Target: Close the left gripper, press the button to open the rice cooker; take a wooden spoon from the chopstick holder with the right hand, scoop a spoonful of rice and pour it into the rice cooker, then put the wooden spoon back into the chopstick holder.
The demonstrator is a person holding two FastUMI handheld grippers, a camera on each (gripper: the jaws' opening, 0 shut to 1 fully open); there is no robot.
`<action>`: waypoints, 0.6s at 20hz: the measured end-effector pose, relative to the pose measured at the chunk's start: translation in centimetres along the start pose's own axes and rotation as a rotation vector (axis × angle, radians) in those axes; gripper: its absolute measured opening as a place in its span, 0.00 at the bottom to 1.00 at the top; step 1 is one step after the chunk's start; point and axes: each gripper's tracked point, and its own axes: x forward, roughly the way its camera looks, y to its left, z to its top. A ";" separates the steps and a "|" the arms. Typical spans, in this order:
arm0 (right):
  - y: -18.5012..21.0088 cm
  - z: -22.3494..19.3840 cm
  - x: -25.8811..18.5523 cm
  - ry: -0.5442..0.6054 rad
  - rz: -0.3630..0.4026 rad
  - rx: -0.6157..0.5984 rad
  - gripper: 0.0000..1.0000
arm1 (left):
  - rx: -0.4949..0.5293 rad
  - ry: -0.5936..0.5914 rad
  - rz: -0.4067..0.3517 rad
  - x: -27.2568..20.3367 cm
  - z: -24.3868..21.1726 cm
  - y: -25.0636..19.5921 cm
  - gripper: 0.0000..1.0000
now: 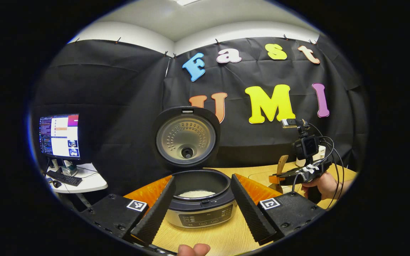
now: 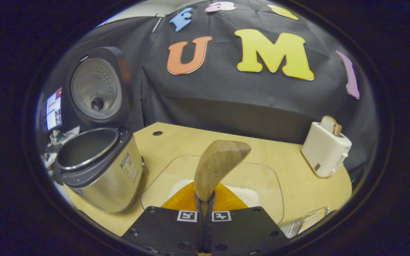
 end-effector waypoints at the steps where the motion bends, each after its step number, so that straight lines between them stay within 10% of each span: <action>1: 0.5 0.2 0.2 0.002 0.023 0.049 0.00 | -0.009 0.002 0.000 0.0 -0.1 0.0 0.99; 12: -0.7 0.3 0.9 0.020 0.149 0.592 0.00 | -0.027 0.011 0.010 -0.2 -0.1 0.8 0.99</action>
